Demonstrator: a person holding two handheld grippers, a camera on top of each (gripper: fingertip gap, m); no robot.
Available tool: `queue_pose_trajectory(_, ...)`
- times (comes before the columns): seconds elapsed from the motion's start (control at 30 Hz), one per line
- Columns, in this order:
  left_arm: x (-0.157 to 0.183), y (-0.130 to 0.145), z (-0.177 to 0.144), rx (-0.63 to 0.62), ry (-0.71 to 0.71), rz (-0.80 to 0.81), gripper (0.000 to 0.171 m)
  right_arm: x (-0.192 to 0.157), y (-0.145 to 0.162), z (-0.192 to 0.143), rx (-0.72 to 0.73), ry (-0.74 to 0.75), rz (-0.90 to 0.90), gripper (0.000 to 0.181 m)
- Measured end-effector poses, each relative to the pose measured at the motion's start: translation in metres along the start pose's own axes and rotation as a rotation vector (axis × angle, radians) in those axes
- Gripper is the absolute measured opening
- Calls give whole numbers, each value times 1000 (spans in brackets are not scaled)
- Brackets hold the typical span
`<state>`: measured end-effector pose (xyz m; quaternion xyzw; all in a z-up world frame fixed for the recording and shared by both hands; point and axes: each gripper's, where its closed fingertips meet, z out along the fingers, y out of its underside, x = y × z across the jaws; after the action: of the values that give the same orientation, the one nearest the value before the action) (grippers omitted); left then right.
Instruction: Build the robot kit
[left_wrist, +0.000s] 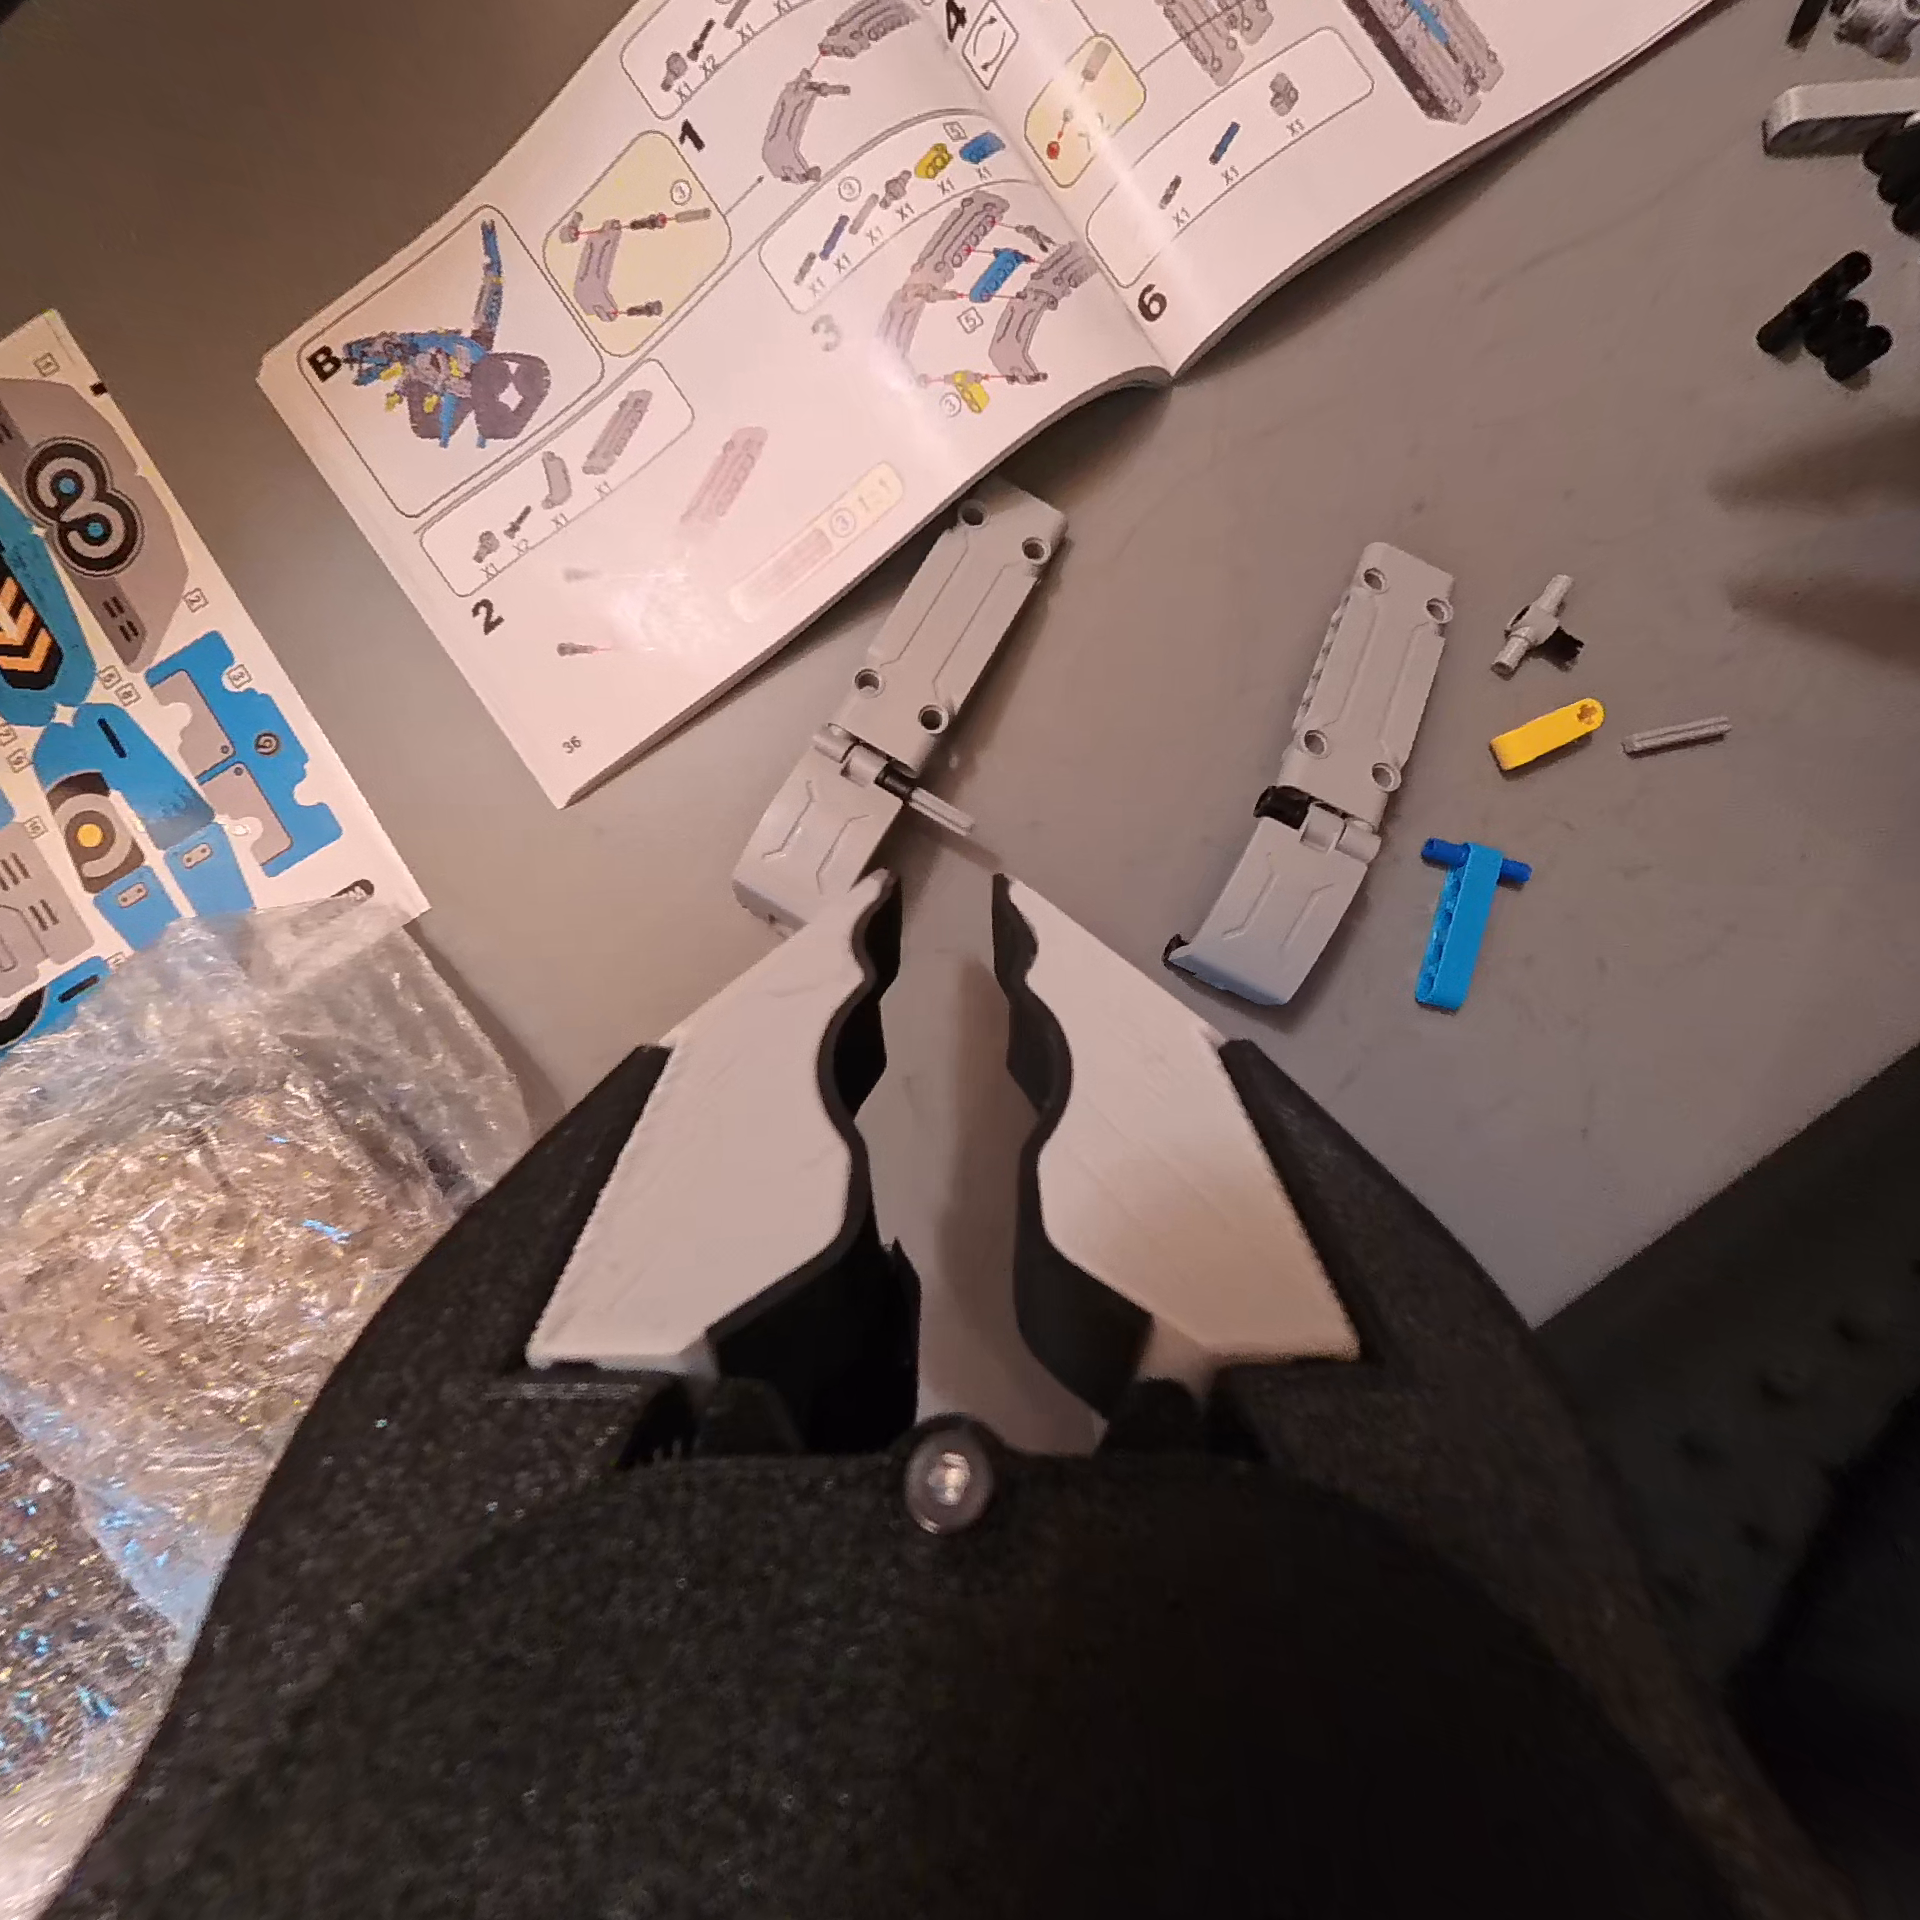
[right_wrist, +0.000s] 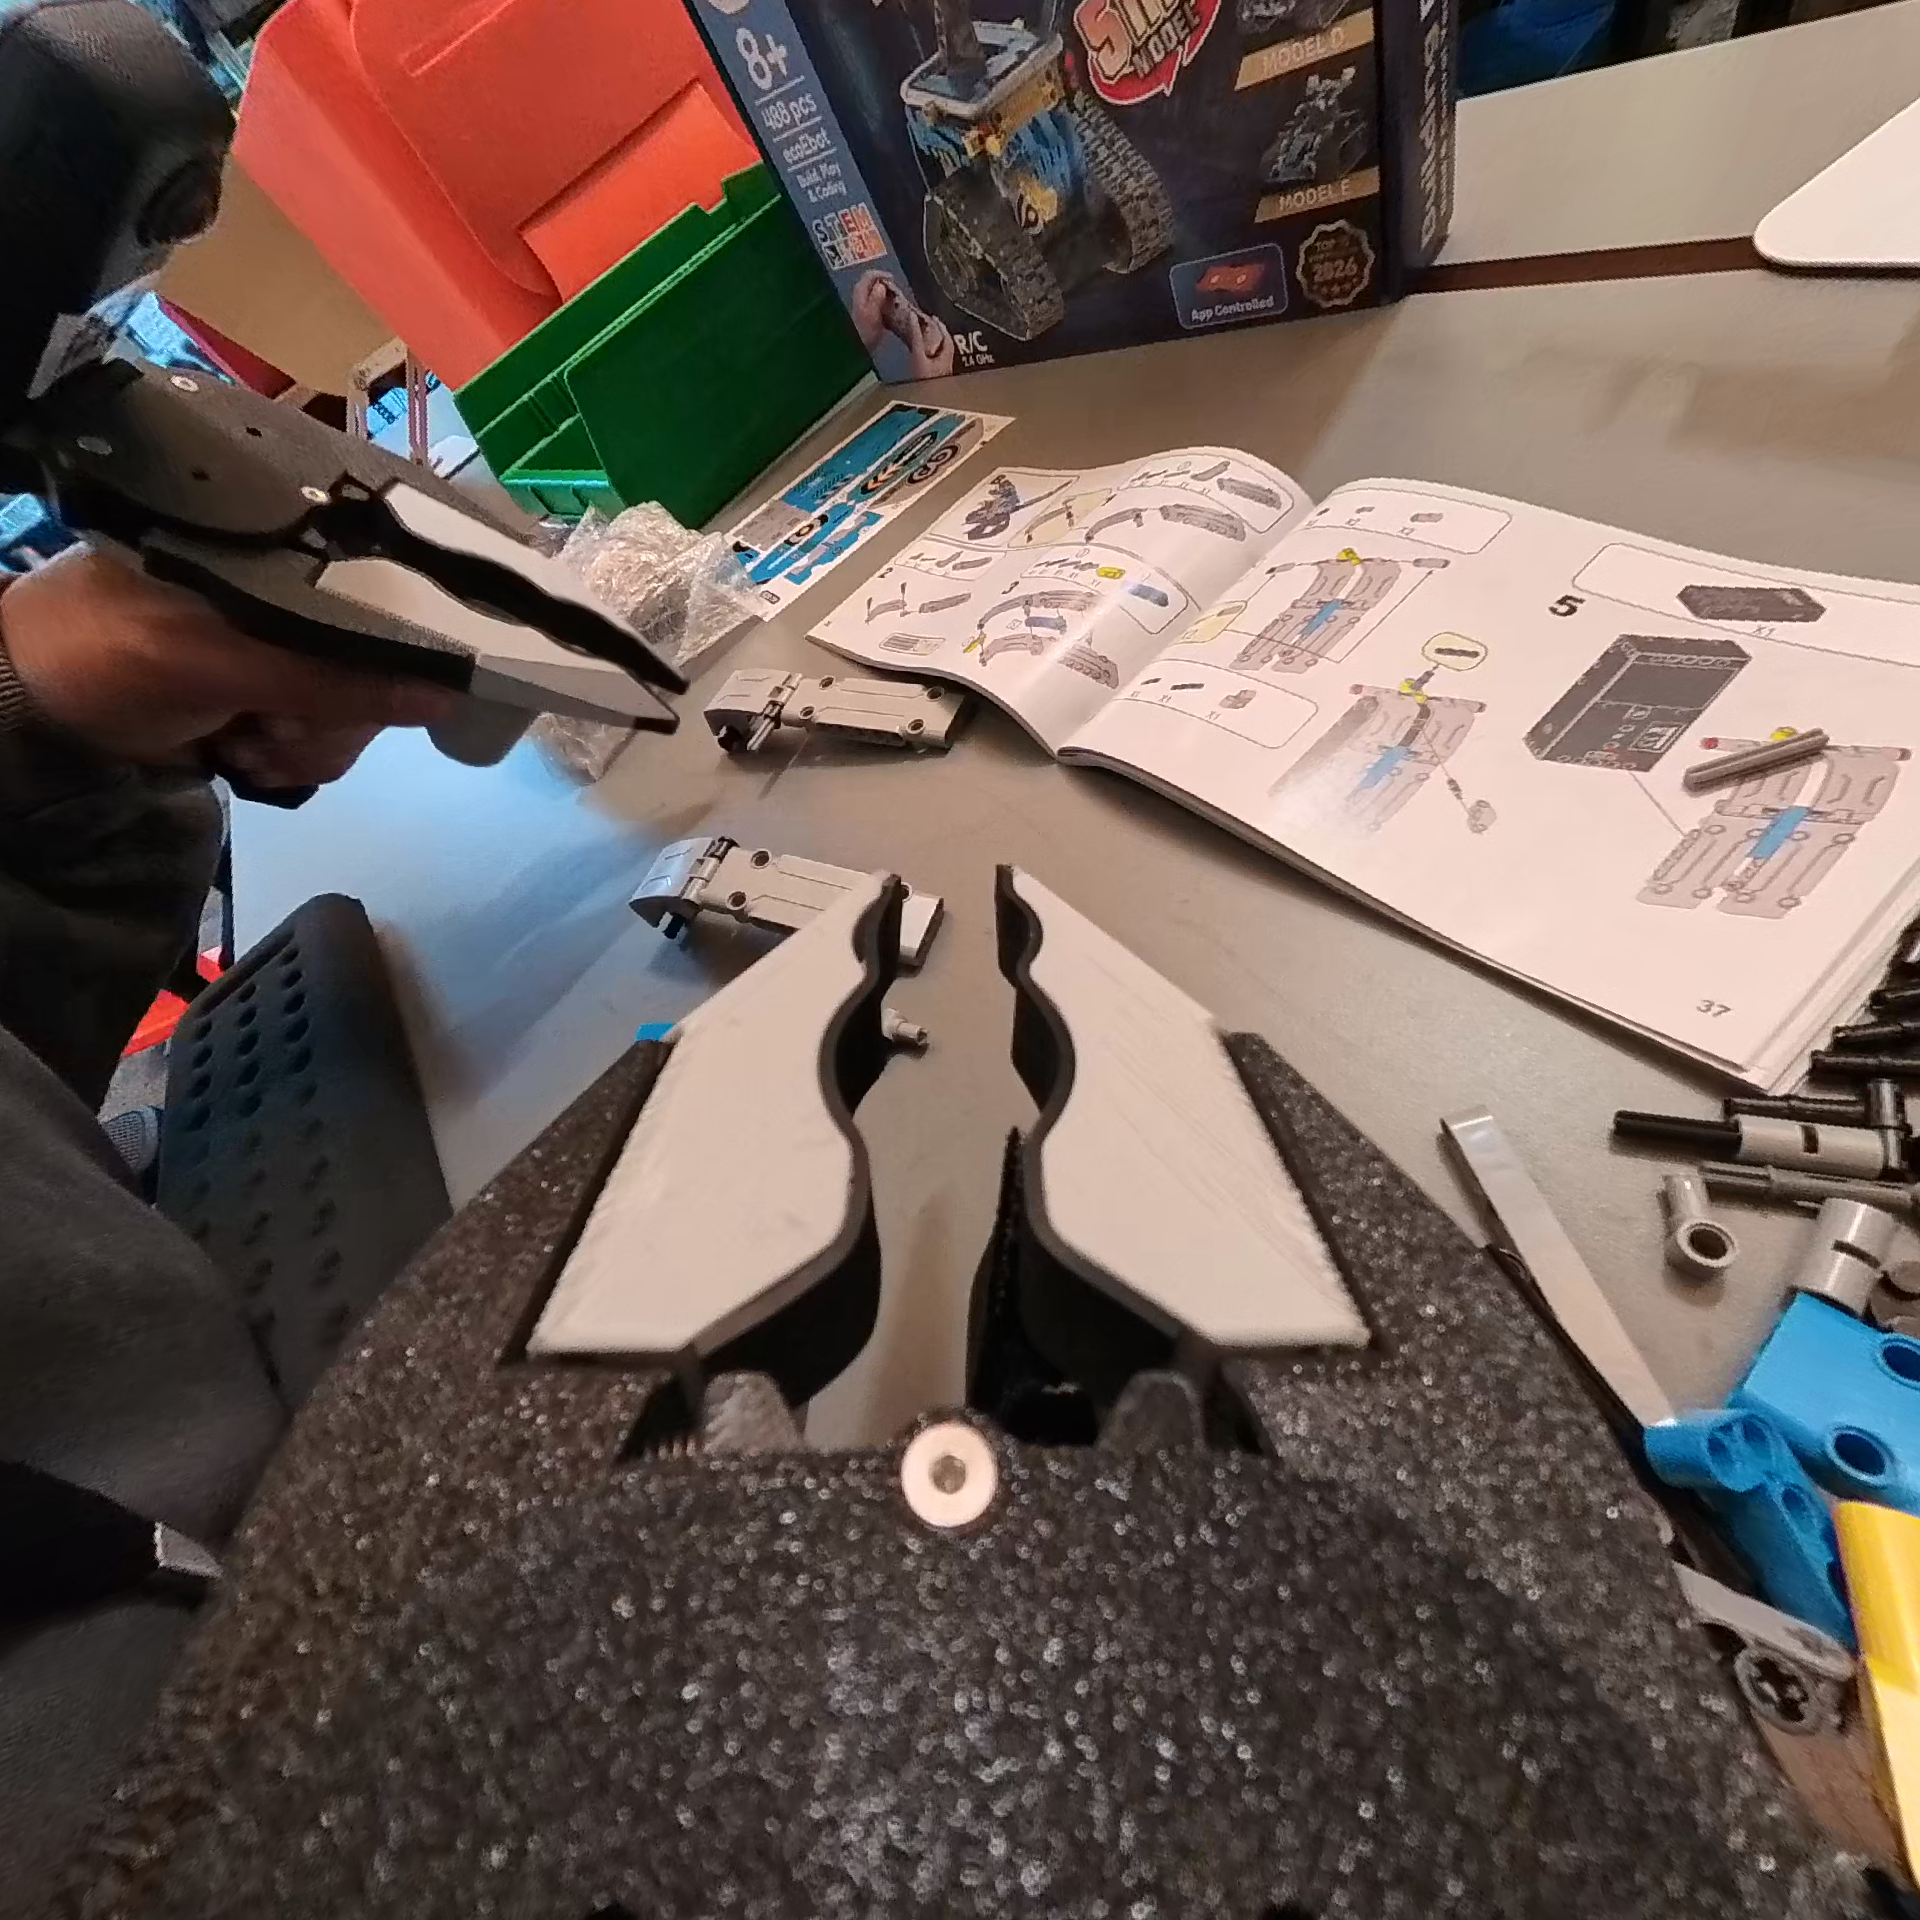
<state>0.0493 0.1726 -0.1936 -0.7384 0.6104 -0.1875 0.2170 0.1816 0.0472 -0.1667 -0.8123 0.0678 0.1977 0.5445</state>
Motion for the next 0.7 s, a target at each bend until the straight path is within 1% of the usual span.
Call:
queue_pose_trajectory(0.5, 4, 2, 1, 0, 5, -4, 16, 0, 0, 0, 1, 2, -1, 17)
queue_pose_trajectory(0.7, 12, 1, -2, 29, 24, -7, 16, 2, 1, 0, -9, 28, -26, 17)
